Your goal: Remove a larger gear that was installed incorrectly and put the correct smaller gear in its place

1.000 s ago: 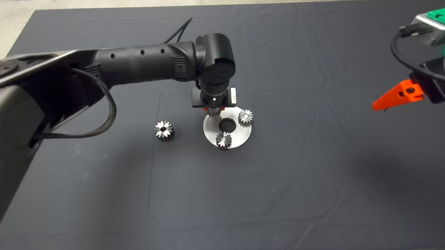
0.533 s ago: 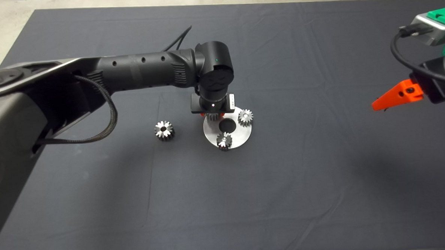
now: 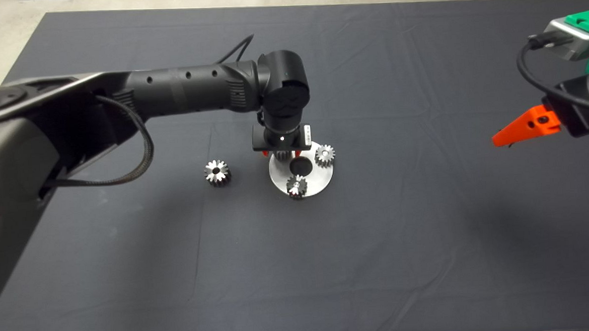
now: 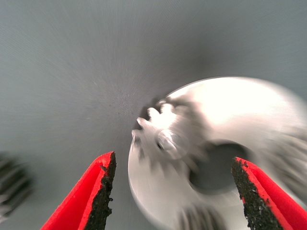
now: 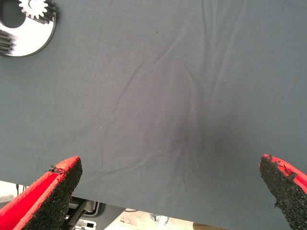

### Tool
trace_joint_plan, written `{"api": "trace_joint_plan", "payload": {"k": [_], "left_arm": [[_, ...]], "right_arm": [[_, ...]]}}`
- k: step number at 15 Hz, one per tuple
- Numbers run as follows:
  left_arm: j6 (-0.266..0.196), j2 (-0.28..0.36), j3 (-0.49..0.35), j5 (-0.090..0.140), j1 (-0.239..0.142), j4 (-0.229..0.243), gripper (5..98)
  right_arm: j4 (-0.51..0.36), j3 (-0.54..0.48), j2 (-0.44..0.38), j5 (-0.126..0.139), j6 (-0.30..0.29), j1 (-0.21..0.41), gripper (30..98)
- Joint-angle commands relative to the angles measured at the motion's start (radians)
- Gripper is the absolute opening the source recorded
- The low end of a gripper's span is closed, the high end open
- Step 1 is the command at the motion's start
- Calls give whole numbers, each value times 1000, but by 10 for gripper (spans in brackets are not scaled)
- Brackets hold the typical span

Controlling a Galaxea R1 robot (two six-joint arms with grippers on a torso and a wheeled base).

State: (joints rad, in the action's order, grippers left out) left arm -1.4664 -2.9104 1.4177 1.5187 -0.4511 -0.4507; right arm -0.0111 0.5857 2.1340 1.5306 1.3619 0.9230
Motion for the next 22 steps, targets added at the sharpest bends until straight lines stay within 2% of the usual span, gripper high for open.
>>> {"api": "trace_joint_plan", "payload": {"k": [1,2,3,4,5,7,9,10,12,14,16,17,18,20,22], "left_arm": [[-66,102,-233,80,-214,110,592],[-151,186,-385,81,-291,135,592],[-182,241,-487,82,-318,163,592],[-221,297,-597,81,-329,196,592],[-254,333,-682,81,-343,208,592],[-298,418,-802,81,-362,216,592],[-365,457,-907,81,-376,237,592],[-367,455,-921,81,-376,246,592],[-370,462,-964,81,-376,307,592],[-414,467,-1001,78,-377,337,592],[-429,466,-1028,73,-379,340,592],[-464,463,-1033,74,-382,339,592],[-481,463,-1031,74,-382,339,592],[-482,470,-1023,78,-382,357,592],[-483,475,-1036,78,-382,376,592]], "right_arm": [[39,-6,5,95,6,22,977],[52,-17,-2,95,12,32,977],[54,-37,-2,95,13,53,977],[54,-63,4,93,19,80,977],[57,-75,8,89,43,88,977],[70,-145,32,70,97,88,977],[74,-179,56,48,147,88,977],[74,-184,57,45,157,88,977],[74,-186,59,46,168,88,977],[72,-184,76,45,194,87,977],[72,-199,160,45,291,69,977],[71,-203,222,49,338,48,977],[69,-205,263,49,374,37,977],[70,-209,280,50,454,13,977],[71,-209,277,51,465,7,977]]}}
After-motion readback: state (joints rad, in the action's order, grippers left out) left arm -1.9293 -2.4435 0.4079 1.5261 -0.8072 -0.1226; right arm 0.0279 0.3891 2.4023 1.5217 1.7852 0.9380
